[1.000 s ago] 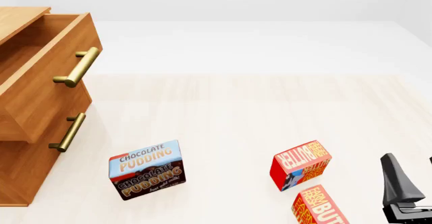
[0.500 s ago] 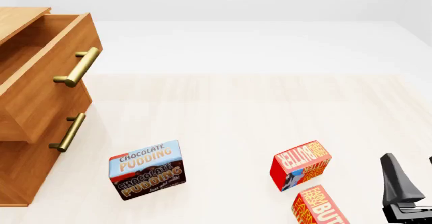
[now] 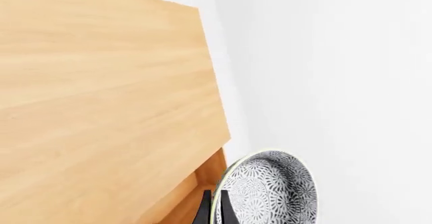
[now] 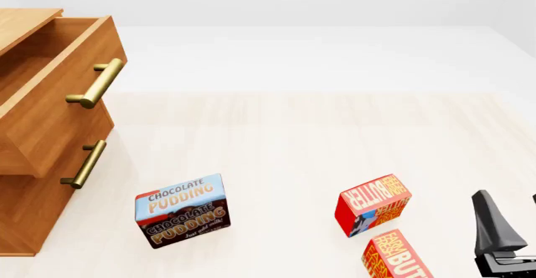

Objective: Put the bowl in the top drawer of the cabinet.

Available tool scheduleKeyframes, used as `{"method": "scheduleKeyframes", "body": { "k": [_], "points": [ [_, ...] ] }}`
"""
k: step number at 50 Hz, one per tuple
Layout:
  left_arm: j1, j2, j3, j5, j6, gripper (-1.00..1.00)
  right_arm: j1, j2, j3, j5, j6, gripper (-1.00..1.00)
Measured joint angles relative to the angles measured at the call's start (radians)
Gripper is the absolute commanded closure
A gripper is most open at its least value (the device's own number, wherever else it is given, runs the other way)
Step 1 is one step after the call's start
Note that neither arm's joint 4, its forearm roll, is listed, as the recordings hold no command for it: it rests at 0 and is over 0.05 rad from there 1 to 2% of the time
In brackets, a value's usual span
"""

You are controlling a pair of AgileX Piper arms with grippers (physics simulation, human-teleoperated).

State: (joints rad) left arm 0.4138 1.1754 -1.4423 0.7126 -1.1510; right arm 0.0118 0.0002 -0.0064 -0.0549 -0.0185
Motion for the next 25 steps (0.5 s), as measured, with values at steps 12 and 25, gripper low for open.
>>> {"method": "scheduleKeyframes", "body": {
  "k": [12, 25],
  "points": [
    [0.012, 0.053, -0.075, 0.137, 0.035, 1.00, 0.001, 0.000, 0.000, 0.000, 0.000, -1.00],
    [0.041, 0.125, -0.197, 0.263, 0.070, 1.00, 0.001, 0.000, 0.000, -0.001, 0.001, -1.00]
  ]
}}
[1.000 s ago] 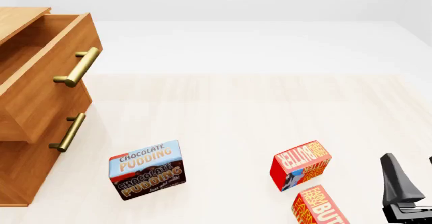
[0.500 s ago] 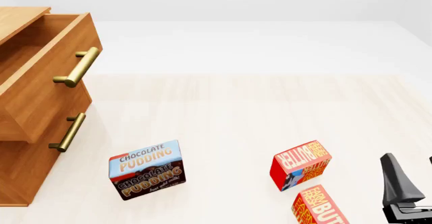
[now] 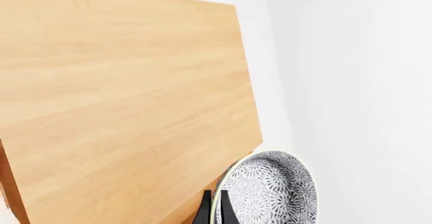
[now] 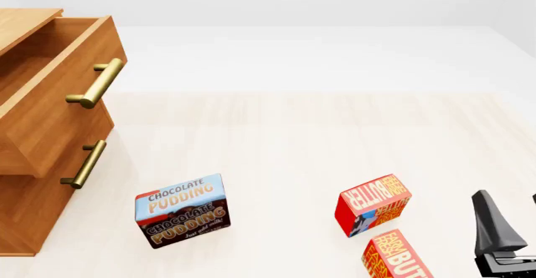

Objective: Put the bowl in the top drawer of the cabinet.

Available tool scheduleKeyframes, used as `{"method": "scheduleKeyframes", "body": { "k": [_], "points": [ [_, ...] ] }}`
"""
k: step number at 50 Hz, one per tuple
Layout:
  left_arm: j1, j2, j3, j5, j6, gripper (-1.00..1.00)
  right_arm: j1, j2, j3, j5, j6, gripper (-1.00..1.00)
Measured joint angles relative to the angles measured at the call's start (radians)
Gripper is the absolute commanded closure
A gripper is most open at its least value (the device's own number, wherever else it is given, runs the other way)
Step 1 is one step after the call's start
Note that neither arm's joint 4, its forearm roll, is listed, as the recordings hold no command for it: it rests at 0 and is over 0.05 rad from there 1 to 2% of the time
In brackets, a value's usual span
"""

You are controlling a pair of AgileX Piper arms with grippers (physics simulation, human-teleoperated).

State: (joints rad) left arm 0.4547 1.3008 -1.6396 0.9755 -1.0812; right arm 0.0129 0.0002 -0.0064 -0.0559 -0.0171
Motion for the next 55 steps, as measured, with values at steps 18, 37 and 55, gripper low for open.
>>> {"method": "scheduleKeyframes", "body": {
  "k": [18, 37, 55],
  "points": [
    [0.034, 0.068, -0.101, 0.100, 0.029, 1.00, 0.000, 0.000, 0.000, -0.002, 0.002, -1.00],
    [0.050, 0.094, -0.097, 0.137, 0.063, 1.00, 0.000, 0.000, 0.000, -0.003, 0.003, -1.00],
    [0.110, 0.176, -0.175, 0.184, 0.119, 1.00, 0.001, 0.000, 0.000, -0.003, 0.003, -1.00]
  ]
}}
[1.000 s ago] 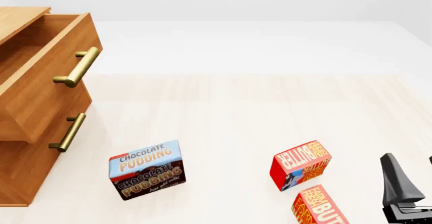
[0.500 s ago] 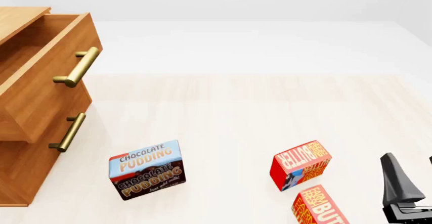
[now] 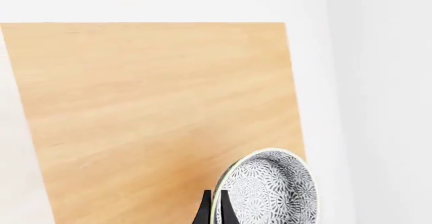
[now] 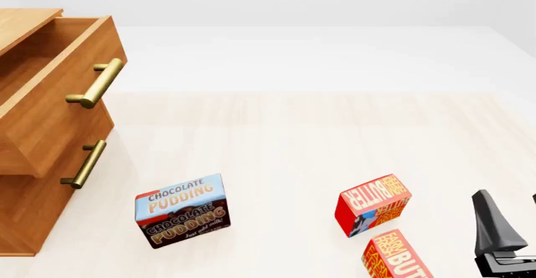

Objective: Put the bowl in the top drawer of the cabinet.

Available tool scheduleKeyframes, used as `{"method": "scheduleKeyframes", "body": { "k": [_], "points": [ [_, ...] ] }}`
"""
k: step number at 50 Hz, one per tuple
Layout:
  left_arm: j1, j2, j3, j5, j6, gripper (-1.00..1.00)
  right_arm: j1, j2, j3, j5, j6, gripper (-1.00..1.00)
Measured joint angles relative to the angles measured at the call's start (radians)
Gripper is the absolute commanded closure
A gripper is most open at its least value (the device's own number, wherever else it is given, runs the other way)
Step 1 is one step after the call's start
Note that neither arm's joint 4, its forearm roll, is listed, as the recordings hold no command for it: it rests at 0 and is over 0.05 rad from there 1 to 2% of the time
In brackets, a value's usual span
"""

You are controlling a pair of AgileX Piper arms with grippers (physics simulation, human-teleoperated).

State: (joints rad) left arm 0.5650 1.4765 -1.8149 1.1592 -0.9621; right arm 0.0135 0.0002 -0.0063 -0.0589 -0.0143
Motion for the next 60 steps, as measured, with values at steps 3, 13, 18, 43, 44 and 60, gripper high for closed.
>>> {"method": "scheduleKeyframes", "body": {
  "k": [3, 13, 18, 43, 44, 60],
  "points": [
    [0.007, 0.011, -0.009, 0.005, 0.008, 1.00, 0.000, 0.000, 0.000, 0.000, 0.000, -1.00],
    [0.020, 0.031, -0.024, 0.015, 0.025, 1.00, 0.000, 0.000, 0.000, 0.000, 0.000, -1.00],
    [0.017, 0.031, -0.016, 0.014, 0.029, 1.00, 0.000, 0.000, 0.000, 0.000, 0.000, -1.00],
    [0.010, 0.018, 0.012, -0.008, 0.027, -1.00, -0.001, 0.000, 0.000, -0.001, 0.001, -1.00],
    [0.010, 0.017, 0.013, -0.009, 0.026, -1.00, -0.001, 0.000, 0.000, -0.002, 0.001, -1.00],
    [-0.005, -0.003, 0.024, -0.018, 0.016, -1.00, -0.001, 0.000, 0.000, -0.003, 0.001, -1.00]
  ]
}}
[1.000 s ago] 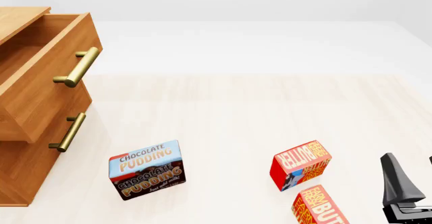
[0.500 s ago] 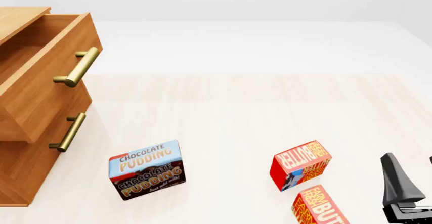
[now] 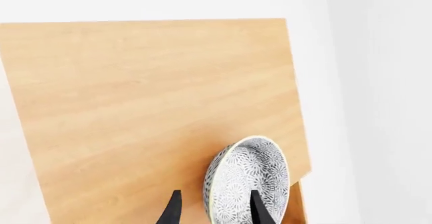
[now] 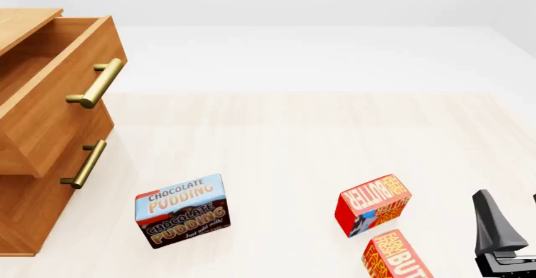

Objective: Put the bowl in the top drawer of the cabinet.

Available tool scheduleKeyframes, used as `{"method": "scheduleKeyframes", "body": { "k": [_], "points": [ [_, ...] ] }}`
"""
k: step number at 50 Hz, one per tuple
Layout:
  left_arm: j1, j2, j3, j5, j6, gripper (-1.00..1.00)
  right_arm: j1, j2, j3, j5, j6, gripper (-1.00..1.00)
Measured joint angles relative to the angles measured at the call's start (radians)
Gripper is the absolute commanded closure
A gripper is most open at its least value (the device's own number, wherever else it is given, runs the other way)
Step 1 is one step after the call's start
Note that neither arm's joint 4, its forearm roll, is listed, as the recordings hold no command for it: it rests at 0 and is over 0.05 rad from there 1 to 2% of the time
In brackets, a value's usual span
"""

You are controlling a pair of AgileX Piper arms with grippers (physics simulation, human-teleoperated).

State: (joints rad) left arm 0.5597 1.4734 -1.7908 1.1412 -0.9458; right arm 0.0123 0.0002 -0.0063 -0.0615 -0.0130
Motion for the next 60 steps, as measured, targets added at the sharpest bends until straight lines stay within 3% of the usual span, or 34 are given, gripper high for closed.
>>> {"method": "scheduleKeyframes", "body": {
  "k": [17, 60],
  "points": [
    [-0.044, -0.060, -0.011, 0.006, -0.025, -1.00, 0.002, 0.000, 0.000, -0.001, 0.000, -1.00],
    [-0.422, -0.453, 0.315, -0.051, -0.236, -1.00, 0.011, 0.000, 0.000, -0.010, 0.004, -1.00]
  ]
}}
